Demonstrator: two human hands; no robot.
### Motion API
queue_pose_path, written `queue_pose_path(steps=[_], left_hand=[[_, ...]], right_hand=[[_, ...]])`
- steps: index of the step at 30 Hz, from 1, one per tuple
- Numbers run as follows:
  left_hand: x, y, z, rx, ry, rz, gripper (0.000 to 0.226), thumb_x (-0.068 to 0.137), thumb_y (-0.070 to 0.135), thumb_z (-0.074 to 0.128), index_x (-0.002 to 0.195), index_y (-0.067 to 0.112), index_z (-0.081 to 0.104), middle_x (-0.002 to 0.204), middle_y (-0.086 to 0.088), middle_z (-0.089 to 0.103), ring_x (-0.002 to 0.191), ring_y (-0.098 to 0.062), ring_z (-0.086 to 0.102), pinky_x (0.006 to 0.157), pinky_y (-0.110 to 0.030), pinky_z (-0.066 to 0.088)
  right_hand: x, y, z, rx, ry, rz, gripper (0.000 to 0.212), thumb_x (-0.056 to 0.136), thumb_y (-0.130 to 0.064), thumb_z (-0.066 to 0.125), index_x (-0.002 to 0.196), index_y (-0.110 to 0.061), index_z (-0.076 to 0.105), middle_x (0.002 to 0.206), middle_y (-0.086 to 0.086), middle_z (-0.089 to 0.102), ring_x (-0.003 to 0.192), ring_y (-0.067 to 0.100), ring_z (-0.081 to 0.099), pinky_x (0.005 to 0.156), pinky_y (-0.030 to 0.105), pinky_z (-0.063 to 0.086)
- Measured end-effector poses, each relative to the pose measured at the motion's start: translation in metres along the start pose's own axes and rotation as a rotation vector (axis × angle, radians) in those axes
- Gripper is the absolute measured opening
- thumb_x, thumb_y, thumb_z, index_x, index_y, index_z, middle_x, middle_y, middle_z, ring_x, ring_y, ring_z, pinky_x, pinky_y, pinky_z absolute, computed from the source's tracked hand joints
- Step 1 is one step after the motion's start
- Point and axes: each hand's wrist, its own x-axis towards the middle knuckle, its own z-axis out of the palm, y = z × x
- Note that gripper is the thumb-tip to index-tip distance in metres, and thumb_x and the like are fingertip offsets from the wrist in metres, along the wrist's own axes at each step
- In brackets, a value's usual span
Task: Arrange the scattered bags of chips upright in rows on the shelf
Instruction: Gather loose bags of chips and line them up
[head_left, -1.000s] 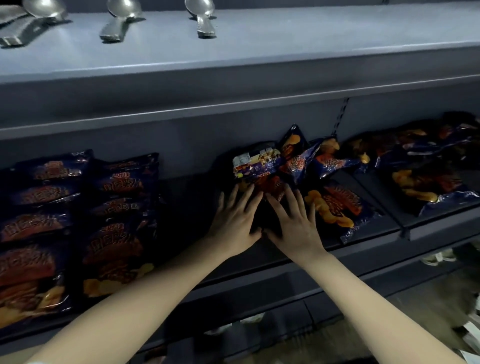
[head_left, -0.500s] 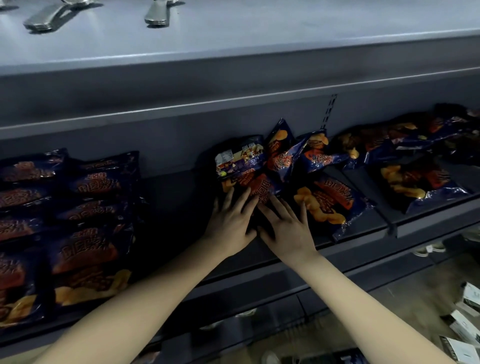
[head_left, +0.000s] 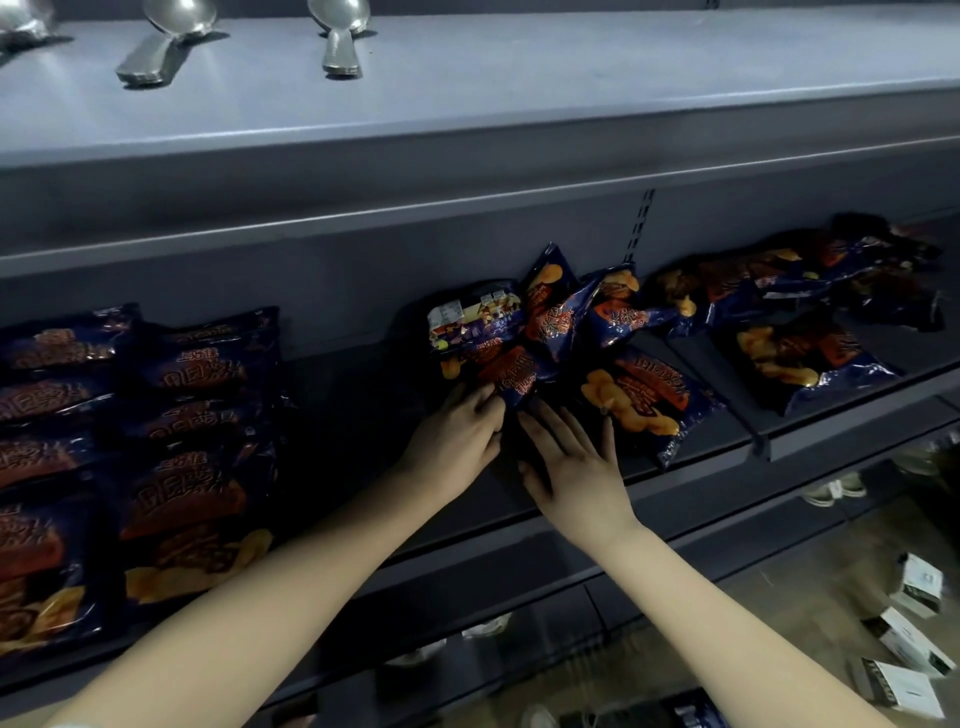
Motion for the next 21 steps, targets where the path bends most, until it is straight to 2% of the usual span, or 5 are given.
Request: queue_pose_path(steps=[5, 11, 15, 19, 21], left_hand=[[0.004, 0.0, -0.02, -0.137, 0.17, -0.034, 0.016, 0.088, 0.016, 0.062, 0.093, 0.003, 0.055, 0.099, -0.015, 0.066, 0.081, -0.027, 0.066, 0.058, -0.038, 0.054], [0.013, -0.005, -0.053, -0.357, 0.433, -0.142, 0.016, 0.092, 0.015, 0.058, 0.092, 0.001, 0.05, 0.095, -0.014, 0.069, 0.079, -0.026, 0.069, 0.053, -0.038, 0.055], [0.012, -0.013, -0.063, -0.598, 0.526, -0.353, 0.01, 0.094, 0.016, 0.053, 0.091, 0.011, 0.045, 0.076, 0.013, 0.057, 0.069, 0.003, 0.057, 0.059, -0.011, 0.046], [-0.003, -0.024, -0.059, -0.764, 0.512, -0.559, 0.009, 0.096, 0.02, 0.05, 0.094, 0.015, 0.043, 0.077, 0.01, 0.055, 0.072, -0.004, 0.057, 0.063, -0.03, 0.051], [-0.014, -0.03, -0.056, -0.736, 0.534, -0.602, 0.008, 0.096, 0.019, 0.049, 0.096, 0.014, 0.044, 0.079, 0.012, 0.053, 0.072, -0.001, 0.055, 0.064, -0.017, 0.048]], right_hand=[[-0.005, -0.001, -0.011, 0.014, 0.035, 0.042, 0.059, 0.091, -0.034, 0.056, 0.145, -0.024, 0.036, 0.154, 0.001, 0.028, 0.143, 0.023, 0.024, 0.115, 0.057, 0.009], [0.0, -0.003, -0.027, 0.052, 0.13, 0.067, 0.06, 0.09, -0.031, 0.058, 0.145, -0.017, 0.036, 0.154, 0.005, 0.028, 0.142, 0.025, 0.026, 0.115, 0.055, 0.017], [0.008, -0.008, -0.033, 0.179, 0.197, 0.087, 0.064, 0.091, -0.03, 0.058, 0.146, -0.015, 0.03, 0.154, 0.005, 0.026, 0.142, 0.025, 0.024, 0.115, 0.051, 0.017], [0.016, -0.019, -0.032, 0.641, 0.158, 0.177, 0.068, 0.092, -0.027, 0.058, 0.149, -0.02, 0.02, 0.153, 0.0, 0.026, 0.141, 0.015, 0.023, 0.114, 0.037, 0.025], [0.02, -0.028, -0.031, 0.931, 0.115, 0.251, 0.069, 0.091, -0.03, 0.059, 0.149, -0.024, 0.02, 0.149, -0.004, 0.035, 0.136, 0.009, 0.034, 0.11, 0.032, 0.033]])
